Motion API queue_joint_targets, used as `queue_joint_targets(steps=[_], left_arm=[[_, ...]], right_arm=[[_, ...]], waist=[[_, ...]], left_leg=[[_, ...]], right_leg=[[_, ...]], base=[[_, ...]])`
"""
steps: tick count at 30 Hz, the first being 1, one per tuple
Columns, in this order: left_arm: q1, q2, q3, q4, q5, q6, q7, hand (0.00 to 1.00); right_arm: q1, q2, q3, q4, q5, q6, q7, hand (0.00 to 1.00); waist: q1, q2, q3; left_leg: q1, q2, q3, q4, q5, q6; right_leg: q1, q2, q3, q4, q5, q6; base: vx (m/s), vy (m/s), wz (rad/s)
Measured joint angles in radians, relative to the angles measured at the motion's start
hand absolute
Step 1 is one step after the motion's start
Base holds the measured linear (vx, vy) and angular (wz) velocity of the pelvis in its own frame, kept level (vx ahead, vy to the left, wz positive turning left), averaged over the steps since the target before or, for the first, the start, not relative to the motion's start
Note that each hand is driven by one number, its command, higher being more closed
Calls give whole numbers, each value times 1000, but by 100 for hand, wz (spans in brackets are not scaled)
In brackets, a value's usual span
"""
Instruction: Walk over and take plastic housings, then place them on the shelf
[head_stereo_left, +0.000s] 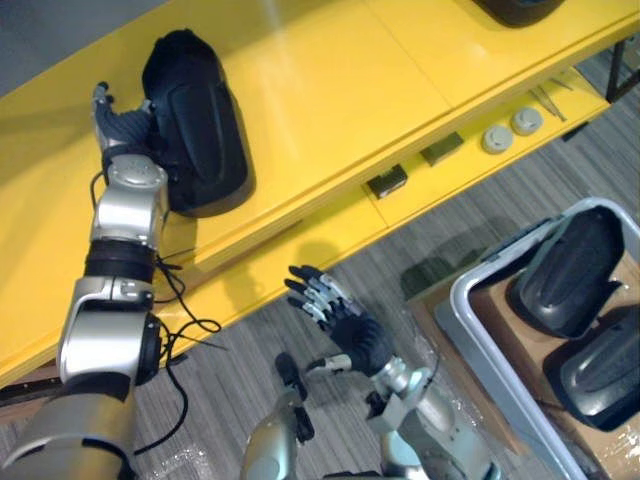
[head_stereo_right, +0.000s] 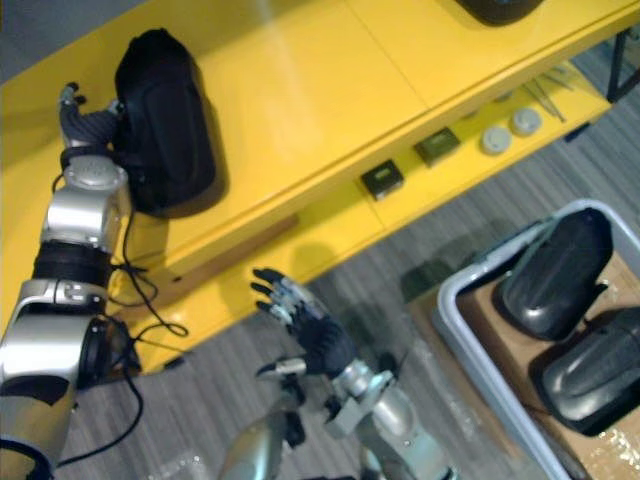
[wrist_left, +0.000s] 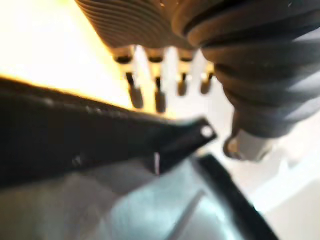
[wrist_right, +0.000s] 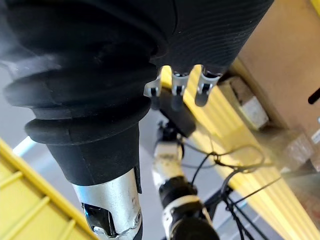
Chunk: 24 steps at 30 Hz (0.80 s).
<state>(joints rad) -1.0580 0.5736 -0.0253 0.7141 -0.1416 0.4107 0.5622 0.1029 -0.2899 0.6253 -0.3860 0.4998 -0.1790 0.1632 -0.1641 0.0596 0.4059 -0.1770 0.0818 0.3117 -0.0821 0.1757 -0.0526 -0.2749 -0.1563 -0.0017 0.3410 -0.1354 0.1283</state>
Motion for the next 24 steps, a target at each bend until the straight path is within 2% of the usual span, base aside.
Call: queue_joint_targets(steps=[3, 6, 9, 10, 11, 12, 13, 14, 15, 16, 18, 19, 20, 21, 22, 24], left_arm=[[0, 0, 1, 35, -55, -16, 77, 0], [-7, 0, 4, 35, -84, -95, 170, 0], [-38, 1, 3, 33, -75, -241, 252, 0], [-42, 4, 3, 27, -75, -264, 257, 0], [-42, 11, 2, 7, -69, -313, 264, 0], [-38, 11, 2, -5, -56, -339, 269, 0], [-20, 12, 0, -52, -21, -396, 282, 0], [0, 12, 0, -88, -4, -424, 283, 0], [68, 12, 4, -187, 6, -505, 282, 0], [108, 12, 8, -236, 9, -534, 282, 0], [292, 7, 31, -457, 42, -610, 272, 0], [339, 1, 40, -508, 38, -627, 259, 0], [427, -17, 63, -598, 35, -650, 232, 0], [463, -28, 73, -633, 35, -654, 221, 0], [557, -51, 110, -716, 32, -668, 198, 0], [658, -83, 155, -785, 29, -672, 166, 0]], right_arm=[[1, -6, 8, 1, -1, -2, -13, 0], [2, -6, 10, 2, -3, -16, -14, 0], [34, -5, 12, 9, -6, -57, -33, 0], [41, -3, 12, 10, -6, -64, -34, 0], [53, -1, 13, 13, -28, -82, -41, 0], [56, -1, 13, 18, -44, -92, -48, 0], [56, 1, 11, 31, -66, -111, -61, 0], [56, 5, 7, 43, -74, -121, -66, 0], [56, 16, -10, 74, -95, -133, -81, 0], [58, 21, -19, 87, -107, -139, -83, 0], [67, 23, -58, 108, -156, -155, -103, 0], [70, 24, -73, 118, -167, -163, -108, 0], [72, 25, -96, 137, -183, -168, -124, 0], [71, 26, -109, 143, -189, -169, -128, 0], [60, 27, -143, 152, -206, -169, -138, 0], [41, 34, -170, 170, -223, -171, -142, 0]], waist=[[5, 0, 0], [12, -8, 4], [10, -12, 7], [12, -13, 7], [12, -14, 7], [14, -14, 7], [13, -15, 7], [12, -15, 6], [12, -16, 6], [12, -17, 2], [15, -16, -12], [15, -17, -21], [22, -16, -55], [29, -17, -71], [51, -18, -111], [58, -16, -146]], left_leg=[[0, 0, -1, 0, 0, 0], [1, 0, -4, 0, 0, 0], [12, -1, -31, 0, 1, -1], [18, -1, -31, 0, 1, -1], [31, -2, -35, 0, 0, -1], [37, -3, -37, 0, -1, -2], [49, -4, -43, 0, -3, -3], [55, -5, -49, 0, -3, -3], [74, -6, -57, 0, -5, -3], [80, -5, -59, 0, -5, -3], [104, -5, -85, -1, -8, -3], [108, -6, -93, -1, -9, -3], [108, -7, -111, -1, -9, -4], [111, -8, -117, -1, -9, -4], [121, -10, -132, -1, -10, -5], [135, -14, -158, -1, -10, -6]], right_leg=[[0, 0, 0, 0, 0, 0], [3, 0, -3, 0, 0, 0], [37, -3, -27, -16, 0, 0], [45, -2, -28, -20, 0, 0], [65, -3, -31, -27, 0, 0], [74, -3, -33, -31, -1, -1], [96, -3, -44, -42, -1, -1], [107, -3, -51, -47, -1, -2], [137, -1, -63, -60, -2, -2], [147, -1, -68, -65, -2, -2], [201, 0, -99, -93, -2, -3], [215, 0, -110, -100, -2, -2], [233, 0, -131, -116, -1, -3], [245, 0, -139, -123, -1, -3], [273, 0, -155, -139, -1, -2], [310, -1, -187, -160, -1, -2]], base=[[0, 0, 0], [10, -5, 2], [52, -10, 18], [62, -6, 13], [59, -2, 3], [67, -2, 6], [47, 0, 8], [36, 1, 12], [22, -4, 11], [34, -13, 16], [40, -18, 25], [54, -16, 37], [56, -12, 36], [64, -12, 37], [60, -14, 35], [28, -18, 35]])
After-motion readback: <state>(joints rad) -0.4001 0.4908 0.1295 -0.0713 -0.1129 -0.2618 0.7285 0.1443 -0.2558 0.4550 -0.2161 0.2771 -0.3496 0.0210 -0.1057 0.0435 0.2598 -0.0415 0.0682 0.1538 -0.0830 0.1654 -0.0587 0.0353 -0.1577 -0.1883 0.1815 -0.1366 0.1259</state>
